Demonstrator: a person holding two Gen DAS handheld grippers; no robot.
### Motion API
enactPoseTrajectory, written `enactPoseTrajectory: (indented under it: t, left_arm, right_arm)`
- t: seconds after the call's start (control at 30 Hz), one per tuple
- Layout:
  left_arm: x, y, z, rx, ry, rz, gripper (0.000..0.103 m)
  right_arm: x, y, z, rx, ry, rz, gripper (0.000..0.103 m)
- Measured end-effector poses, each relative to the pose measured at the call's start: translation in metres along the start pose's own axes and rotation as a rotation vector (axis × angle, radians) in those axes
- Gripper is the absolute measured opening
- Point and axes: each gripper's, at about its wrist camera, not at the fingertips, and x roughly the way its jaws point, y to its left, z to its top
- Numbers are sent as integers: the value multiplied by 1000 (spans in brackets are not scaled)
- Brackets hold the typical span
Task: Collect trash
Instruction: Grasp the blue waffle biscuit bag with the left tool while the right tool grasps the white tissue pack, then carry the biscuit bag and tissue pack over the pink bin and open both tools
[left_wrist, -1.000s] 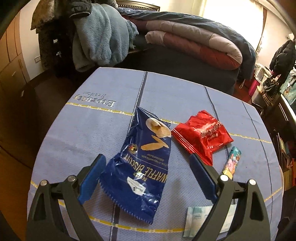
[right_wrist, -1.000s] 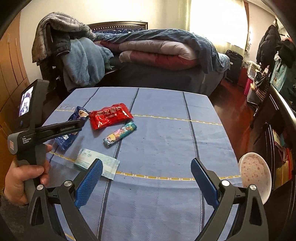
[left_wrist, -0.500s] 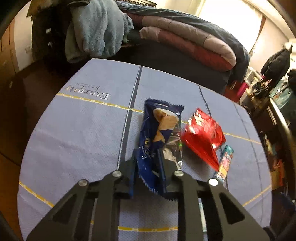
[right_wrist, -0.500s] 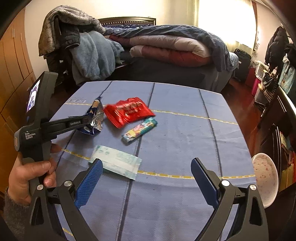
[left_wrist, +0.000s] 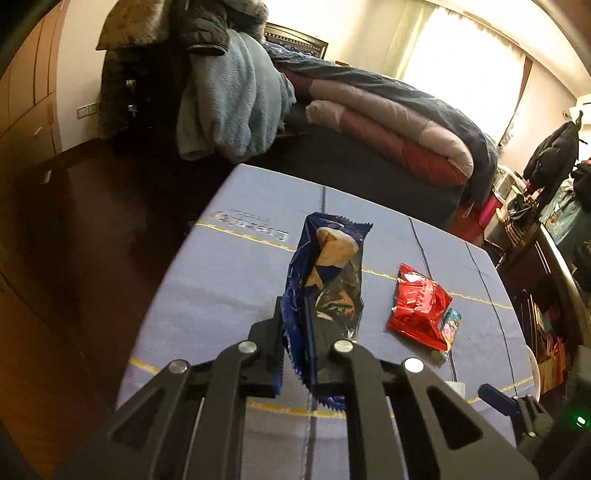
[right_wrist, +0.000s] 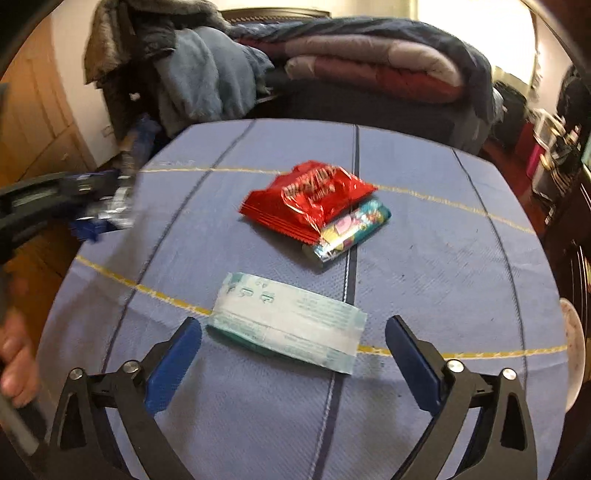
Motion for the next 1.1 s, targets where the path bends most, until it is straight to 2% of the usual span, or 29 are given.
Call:
enactPoseTrajectory:
  t: [0.13, 0.3, 0.4, 0.5, 0.57, 0.83, 1.1]
  left_arm:
    - [-6, 7, 0, -8, -2, -5, 12]
    - [-11, 4, 1, 9, -6, -21, 13]
    - [-11, 1, 1, 20, -5, -31, 13]
    - [-12, -2, 0, 28, -4, -36, 13]
    - [-14, -4, 0, 30, -4, -40, 14]
    - [-28, -21, -2, 54, -16, -62, 14]
    - [-46, -77, -9, 140, -29, -132, 14]
  right_arm:
    - [12, 7, 2, 71, 24, 9, 99]
    - [18, 21, 2, 61, 11, -79, 99]
    - [17, 24, -1, 56, -7, -98, 96]
    - [13, 23, -2, 45, -11, -90, 89]
    - [11, 21, -4, 43, -6, -82, 88]
    - [-16, -9, -6, 101, -34, -11, 87]
    - [-63, -56, -16, 174, -109, -16, 87]
